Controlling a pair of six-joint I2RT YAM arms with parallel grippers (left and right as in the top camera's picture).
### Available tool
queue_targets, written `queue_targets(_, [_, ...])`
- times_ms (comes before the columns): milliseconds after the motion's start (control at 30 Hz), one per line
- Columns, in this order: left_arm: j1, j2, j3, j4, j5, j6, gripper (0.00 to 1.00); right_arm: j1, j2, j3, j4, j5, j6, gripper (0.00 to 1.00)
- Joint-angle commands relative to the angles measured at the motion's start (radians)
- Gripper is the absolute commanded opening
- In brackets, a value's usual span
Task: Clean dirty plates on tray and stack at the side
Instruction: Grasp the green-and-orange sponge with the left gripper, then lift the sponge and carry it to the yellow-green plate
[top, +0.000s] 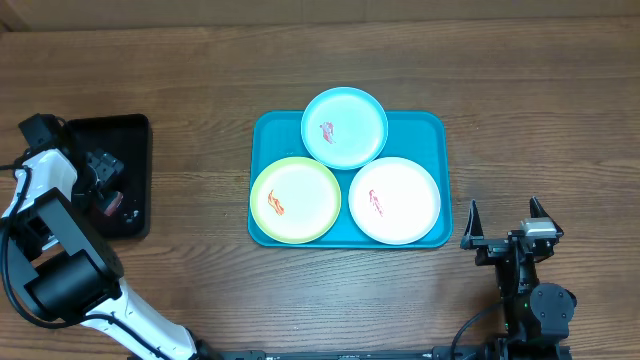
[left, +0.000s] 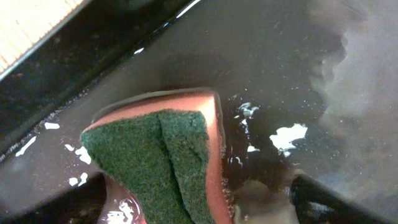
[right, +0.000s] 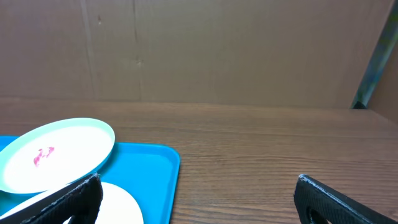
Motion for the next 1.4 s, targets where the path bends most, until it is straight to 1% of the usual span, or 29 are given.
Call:
queue_targets(0, [0.005,0.019,0.017,0.002,-0.016,-0.003,0.51,-0.004,-0.01,-0.01,0.008,0.002,0.0,1.0])
queue_targets(33, [0.005,0.019,0.017,-0.001,-0.015,-0.003,0.4,-0.004,-0.01,-0.01,0.008,0.002,0.0,1.0])
queue_targets(67, [0.005,0.019,0.017,-0.003,-0.015,-0.003,0.25,-0.004,-0.01,-0.01,0.008,0.002,0.0,1.0])
queue_targets(133, [0.005,0.019,0.017,-0.007,-0.016,-0.002,0.04,-0.004,-0.01,-0.01,0.008,0.002,0.0,1.0])
queue_targets(267, [0.005,0.011,0.024,-0.014,-0.016,-0.002,0.04,-0.004,-0.01,-0.01,0.008,0.002,0.0,1.0])
queue_targets(467, [0.003,-0.026,0.108,-0.105,-0.007,-0.003,0.04,-0.004,-0.01,-0.01,0.008,0.002,0.0,1.0])
queue_targets(567, [0.003,-0.059,0.155,-0.161,0.024,-0.003,0.04,-0.004,-0.01,-0.01,0.008,0.002,0.0,1.0])
queue_targets(667, [0.003,-0.098,0.192,-0.209,0.085,-0.003,0.04,-0.004,-0.01,-0.01,0.008,0.002,0.0,1.0])
queue_targets(767, [0.003,-0.119,0.193,-0.211,0.097,-0.003,0.04,-0.004,-0.01,-0.01,0.008,0.002,0.0,1.0])
queue_targets(867, [0.003,-0.108,0.185,-0.203,0.05,-0.003,0.04,-0.004,-0.01,-0.01,0.008,0.002,0.0,1.0])
queue_targets(1100, [0.003,0.007,0.127,-0.16,0.041,-0.003,0.04,-0.004,-0.01,-0.01,0.008,0.002,0.0,1.0])
queue_targets(1200, [0.007,0.015,0.136,-0.161,0.039,-0.002,0.04,-0.004,-0.01,-0.01,0.008,0.002,0.0,1.0])
queue_targets(1300, [0.012,-0.02,0.21,-0.216,0.04,-0.003,0.04,-0.004,-0.01,-0.01,0.008,0.002,0.0,1.0])
queue_targets(1367, [0.011,-0.068,0.293,-0.272,0.05,-0.003,0.04,-0.004,-0.01,-0.01,0.008,0.002,0.0,1.0])
